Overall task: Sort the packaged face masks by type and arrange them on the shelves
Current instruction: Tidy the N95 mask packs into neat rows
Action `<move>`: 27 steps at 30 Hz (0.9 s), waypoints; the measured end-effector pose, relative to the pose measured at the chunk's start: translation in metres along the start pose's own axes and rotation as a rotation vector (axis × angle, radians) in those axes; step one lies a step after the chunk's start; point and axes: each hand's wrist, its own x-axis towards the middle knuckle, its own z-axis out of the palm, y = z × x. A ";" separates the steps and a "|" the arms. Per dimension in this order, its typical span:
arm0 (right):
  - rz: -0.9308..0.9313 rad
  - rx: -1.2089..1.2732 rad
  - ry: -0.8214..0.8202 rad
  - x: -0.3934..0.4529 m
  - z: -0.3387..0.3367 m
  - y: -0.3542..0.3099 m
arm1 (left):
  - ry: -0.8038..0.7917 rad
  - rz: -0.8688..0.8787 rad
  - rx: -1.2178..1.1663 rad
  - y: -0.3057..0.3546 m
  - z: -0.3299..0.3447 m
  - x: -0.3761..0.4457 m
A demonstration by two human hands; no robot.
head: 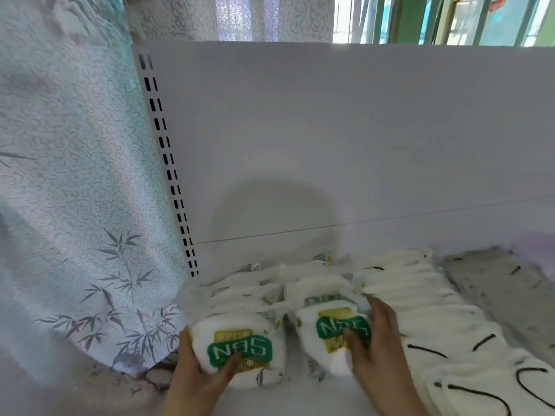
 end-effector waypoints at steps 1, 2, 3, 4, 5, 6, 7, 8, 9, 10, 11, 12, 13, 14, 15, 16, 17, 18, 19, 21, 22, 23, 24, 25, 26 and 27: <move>-0.015 -0.044 -0.123 0.000 0.003 -0.001 | -0.023 0.009 0.019 0.001 0.001 0.000; -0.028 -0.094 -0.245 -0.001 0.004 -0.002 | -0.026 0.003 0.046 0.002 0.001 0.000; -0.026 -0.128 -0.307 0.000 0.004 -0.002 | -0.021 0.004 0.076 0.001 0.002 0.002; -0.029 -0.133 -0.287 0.000 0.001 -0.003 | 0.011 -0.010 0.100 0.001 0.001 0.003; -0.037 -0.103 -0.192 0.000 0.000 -0.004 | 0.050 -0.011 0.083 0.000 0.001 0.003; -0.019 -0.040 -0.074 0.000 -0.002 -0.007 | 0.094 -0.023 0.053 -0.002 0.002 0.003; 0.032 0.077 0.006 0.001 -0.001 -0.010 | 0.126 -0.027 0.032 0.000 0.005 0.002; 0.095 0.222 0.010 0.002 -0.001 -0.017 | 0.135 -0.026 0.027 0.006 0.009 -0.001; 0.164 0.373 -0.032 0.002 0.004 -0.024 | 0.103 -0.019 0.031 0.012 0.012 -0.002; 0.207 0.447 -0.110 0.002 0.010 -0.029 | 0.065 -0.010 0.017 0.015 0.015 -0.002; 0.205 0.464 -0.148 0.001 0.016 -0.034 | 0.023 -0.004 0.002 0.014 0.016 0.001; 0.183 0.459 -0.158 -0.001 0.021 -0.034 | -0.004 -0.004 0.010 0.015 0.016 0.004; 0.183 0.435 -0.144 -0.003 0.024 -0.033 | -0.032 0.014 0.016 0.014 0.014 0.006; 0.199 0.419 -0.134 -0.005 0.023 -0.031 | -0.042 0.022 0.039 0.013 0.009 0.008; 0.190 0.354 -0.131 -0.006 0.019 -0.027 | -0.048 0.041 0.045 0.011 0.005 0.010; 0.131 0.249 -0.127 -0.009 0.009 -0.026 | -0.040 0.034 -0.001 0.009 0.000 0.012; 0.050 0.074 -0.145 -0.014 -0.001 -0.024 | -0.024 0.037 -0.083 0.010 -0.003 0.012; -0.027 -0.098 -0.184 -0.018 -0.009 -0.023 | -0.001 0.051 -0.141 0.010 -0.006 0.012; -0.058 -0.187 -0.226 -0.022 -0.014 -0.021 | -0.001 0.069 -0.164 0.010 -0.008 0.011; 0.013 -0.183 -0.297 -0.026 -0.018 -0.022 | -0.055 0.069 -0.115 0.007 -0.007 0.009; 0.041 -0.144 -0.298 -0.027 -0.017 -0.021 | -0.071 0.064 -0.073 0.007 -0.006 0.008; -0.012 -0.102 -0.200 -0.027 -0.016 -0.018 | -0.071 0.062 -0.052 0.008 -0.005 0.006; -0.116 -0.056 -0.054 -0.026 -0.014 -0.014 | -0.051 0.053 -0.057 0.008 -0.004 0.005; -0.215 -0.018 0.093 -0.024 -0.012 -0.010 | -0.019 0.037 -0.069 0.007 -0.003 0.005; -0.282 0.007 0.213 -0.022 -0.011 -0.009 | 0.009 0.027 -0.072 0.006 -0.003 0.006; -0.285 0.023 0.263 -0.020 -0.009 -0.010 | 0.023 0.027 -0.071 0.006 -0.001 0.006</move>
